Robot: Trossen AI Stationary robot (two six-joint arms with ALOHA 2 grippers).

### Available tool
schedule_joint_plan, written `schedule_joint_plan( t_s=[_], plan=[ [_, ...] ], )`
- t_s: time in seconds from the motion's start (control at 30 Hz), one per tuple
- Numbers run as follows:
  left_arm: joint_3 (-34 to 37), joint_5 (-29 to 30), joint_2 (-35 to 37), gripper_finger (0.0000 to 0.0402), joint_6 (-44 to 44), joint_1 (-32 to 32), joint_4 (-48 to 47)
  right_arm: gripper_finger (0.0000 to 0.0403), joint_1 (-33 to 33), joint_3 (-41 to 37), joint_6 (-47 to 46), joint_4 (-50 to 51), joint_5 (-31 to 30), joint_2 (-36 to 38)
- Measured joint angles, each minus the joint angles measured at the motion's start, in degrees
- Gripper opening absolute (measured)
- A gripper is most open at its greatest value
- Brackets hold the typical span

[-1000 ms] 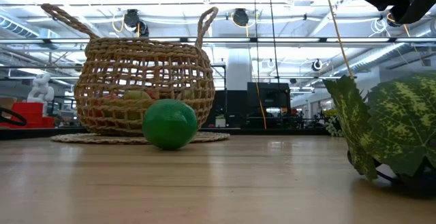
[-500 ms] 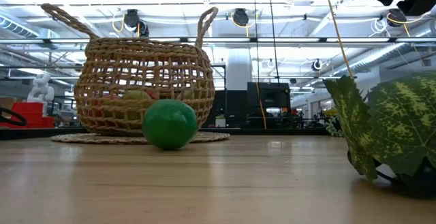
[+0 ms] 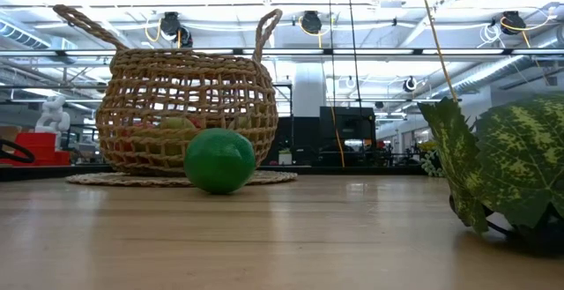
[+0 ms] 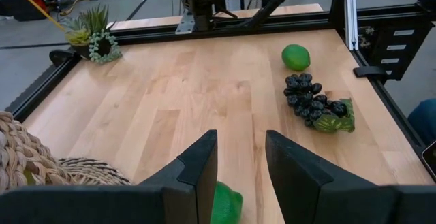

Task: Build produce basket
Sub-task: Put the lime into the basket

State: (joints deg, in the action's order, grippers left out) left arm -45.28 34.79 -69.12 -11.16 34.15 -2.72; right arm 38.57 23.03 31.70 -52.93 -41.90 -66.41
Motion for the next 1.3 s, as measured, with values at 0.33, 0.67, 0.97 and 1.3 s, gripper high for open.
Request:
schedule_joint_plan(
  t_s=[0.33, 0.67, 0.97, 1.3],
  plan=[
    [0.0, 0.0, 0.0, 0.0127, 0.0, 0.0, 0.0, 0.0306, 0.0, 0.0, -14.7, 0.0, 0.0, 0.0],
    [0.0, 0.0, 0.0, 0.0127, 0.0, 0.0, 0.0, 0.0306, -1.8, 0.0, -24.0, -4.2, -4.9, 0.0],
    [0.0, 0.0, 0.0, 0.0127, 1.3, 0.0, 0.0, 0.0306, -9.1, 12.8, -34.1, 20.4, 1.5, -0.3],
    [0.0, 0.0, 0.0, 0.0127, 1.5, 0.0, 0.0, 0.0306, -20.3, 36.3, -34.4, 39.2, 9.1, -10.2]
  ],
)
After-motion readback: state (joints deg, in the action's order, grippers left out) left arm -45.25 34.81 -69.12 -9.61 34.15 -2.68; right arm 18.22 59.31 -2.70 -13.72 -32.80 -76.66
